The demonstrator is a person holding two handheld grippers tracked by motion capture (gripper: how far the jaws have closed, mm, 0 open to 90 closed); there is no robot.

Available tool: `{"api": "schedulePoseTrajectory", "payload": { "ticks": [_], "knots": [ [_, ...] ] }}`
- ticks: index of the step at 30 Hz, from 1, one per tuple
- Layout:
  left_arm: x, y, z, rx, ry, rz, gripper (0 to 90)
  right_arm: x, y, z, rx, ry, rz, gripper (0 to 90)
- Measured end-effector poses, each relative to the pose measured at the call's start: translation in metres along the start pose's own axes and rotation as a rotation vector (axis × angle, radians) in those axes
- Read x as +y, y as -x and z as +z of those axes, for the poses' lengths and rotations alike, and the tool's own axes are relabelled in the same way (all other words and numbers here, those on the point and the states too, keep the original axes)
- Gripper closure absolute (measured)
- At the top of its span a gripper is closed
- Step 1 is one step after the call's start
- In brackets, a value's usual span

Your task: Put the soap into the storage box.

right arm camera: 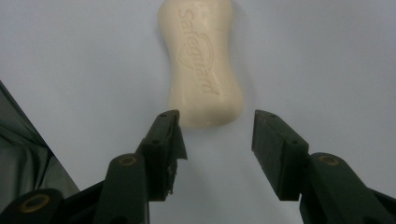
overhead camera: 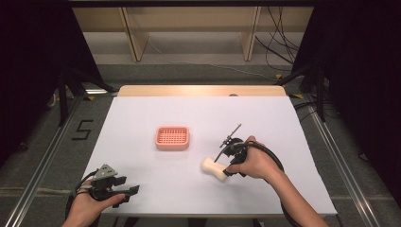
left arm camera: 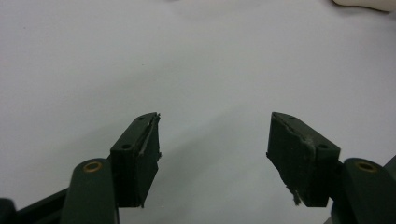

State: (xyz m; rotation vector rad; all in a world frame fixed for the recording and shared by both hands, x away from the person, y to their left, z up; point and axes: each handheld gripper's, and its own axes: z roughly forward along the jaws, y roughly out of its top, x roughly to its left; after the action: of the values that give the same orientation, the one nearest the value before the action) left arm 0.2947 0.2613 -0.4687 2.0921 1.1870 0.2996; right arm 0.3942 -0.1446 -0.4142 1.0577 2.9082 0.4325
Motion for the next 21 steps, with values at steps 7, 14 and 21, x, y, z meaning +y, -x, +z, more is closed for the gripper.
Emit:
{"api": "schedulePoseTrajectory", "payload": {
  "ticks": [7, 14, 21],
  "knots": [
    [0.000, -0.002, -0.001, 0.002, -0.022, 0.025, 33.8, 0.019, 0.004, 0.011, -0.024, -0.061, -0.062, 49.8],
    [0.000, -0.002, -0.001, 0.000, -0.023, 0.026, 33.8, 0.037, 0.002, 0.020, 0.000, -0.088, -0.067, 49.5],
    [0.000, 0.000, 0.000, -0.007, 0.002, -0.005, 33.8, 0.048, 0.000, 0.030, 0.004, -0.130, -0.082, 47.5]
  ]
}}
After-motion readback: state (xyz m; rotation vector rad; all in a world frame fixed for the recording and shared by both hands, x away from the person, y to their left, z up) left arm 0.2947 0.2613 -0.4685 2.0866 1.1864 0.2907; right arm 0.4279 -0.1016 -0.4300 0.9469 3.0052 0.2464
